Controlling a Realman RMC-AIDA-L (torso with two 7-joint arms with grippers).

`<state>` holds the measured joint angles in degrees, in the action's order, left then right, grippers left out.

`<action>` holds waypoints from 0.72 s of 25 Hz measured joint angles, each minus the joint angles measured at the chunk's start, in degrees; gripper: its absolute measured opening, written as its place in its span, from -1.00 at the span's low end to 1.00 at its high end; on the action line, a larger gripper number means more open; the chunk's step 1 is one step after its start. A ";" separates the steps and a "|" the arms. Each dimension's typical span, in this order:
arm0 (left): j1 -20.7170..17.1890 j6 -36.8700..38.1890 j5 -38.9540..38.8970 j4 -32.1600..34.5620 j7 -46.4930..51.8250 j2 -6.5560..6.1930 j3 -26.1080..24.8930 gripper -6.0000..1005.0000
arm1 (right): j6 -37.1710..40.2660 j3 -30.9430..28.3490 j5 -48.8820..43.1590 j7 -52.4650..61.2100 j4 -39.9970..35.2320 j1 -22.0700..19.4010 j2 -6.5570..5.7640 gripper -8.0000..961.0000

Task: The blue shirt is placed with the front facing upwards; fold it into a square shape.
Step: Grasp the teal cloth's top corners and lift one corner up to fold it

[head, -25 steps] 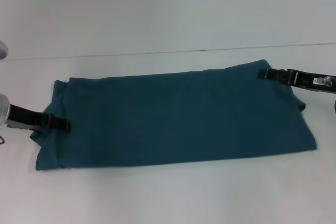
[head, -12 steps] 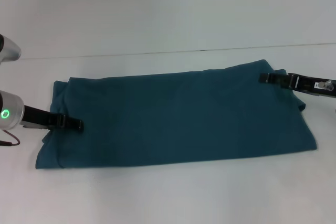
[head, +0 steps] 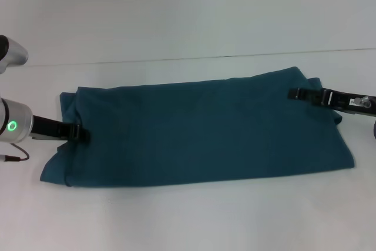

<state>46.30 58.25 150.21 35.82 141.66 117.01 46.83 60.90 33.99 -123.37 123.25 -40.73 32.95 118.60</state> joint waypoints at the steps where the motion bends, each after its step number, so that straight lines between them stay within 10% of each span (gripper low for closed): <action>1: 0.00 0.03 -0.01 0.00 -0.03 0.00 0.10 -0.16 | 0.07 -0.09 0.09 -0.06 -0.01 -0.15 0.00 0.68; 8: -0.57 0.44 -0.20 1.43 -0.79 0.83 -0.14 -0.71 | 0.09 -0.60 0.80 -1.13 -0.44 -0.53 0.40 0.63; 18: -3.20 8.48 -1.30 14.54 -0.63 3.87 -0.20 -0.77 | 0.05 -0.42 27.44 -36.23 11.39 -2.50 1.33 0.56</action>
<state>43.10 66.73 148.92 50.35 141.03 120.88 46.63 60.95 33.58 -95.93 87.02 -29.34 30.45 119.93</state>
